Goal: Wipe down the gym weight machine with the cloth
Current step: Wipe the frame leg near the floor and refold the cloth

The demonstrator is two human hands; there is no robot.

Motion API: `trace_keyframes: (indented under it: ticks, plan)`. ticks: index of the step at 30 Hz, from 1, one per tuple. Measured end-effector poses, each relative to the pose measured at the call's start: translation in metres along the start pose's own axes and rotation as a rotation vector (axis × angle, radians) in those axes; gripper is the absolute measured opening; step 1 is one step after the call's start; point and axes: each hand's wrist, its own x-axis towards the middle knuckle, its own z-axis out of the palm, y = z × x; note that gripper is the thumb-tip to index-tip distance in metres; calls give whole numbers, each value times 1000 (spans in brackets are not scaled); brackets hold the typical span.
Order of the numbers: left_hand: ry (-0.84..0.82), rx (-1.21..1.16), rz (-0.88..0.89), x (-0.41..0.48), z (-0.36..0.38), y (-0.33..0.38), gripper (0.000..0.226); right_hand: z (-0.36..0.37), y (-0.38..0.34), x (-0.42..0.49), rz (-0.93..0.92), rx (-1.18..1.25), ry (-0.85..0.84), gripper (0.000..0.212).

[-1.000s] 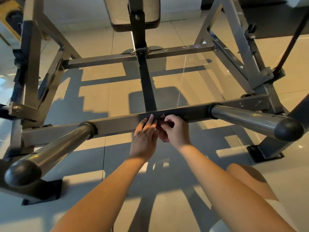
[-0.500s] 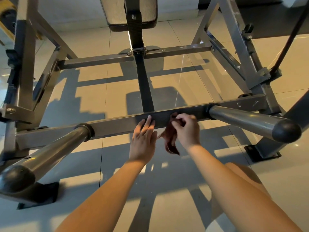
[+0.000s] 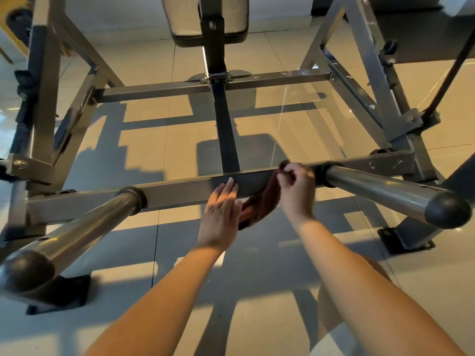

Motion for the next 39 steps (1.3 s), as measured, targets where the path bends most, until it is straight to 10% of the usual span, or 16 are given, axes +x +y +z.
trace_keyframes:
  ticks: [10,17,23,30,39]
  plan:
    - [47,-88,-52,0,5,5,54,27,-25,-24,-276,-3,-313,11]
    - [70,-73,-64,0,12,8,57,1,11,-18,71,-52,77,14]
    - [53,-55,-29,0,10,3,53,31,-27,-40,-246,-6,-325,10]
    - [49,3,-5,-3,11,5,52,-11,-1,0,110,-74,34,19]
    - [122,97,-46,-19,-6,-22,54,33,-43,-14,-284,-76,-417,29]
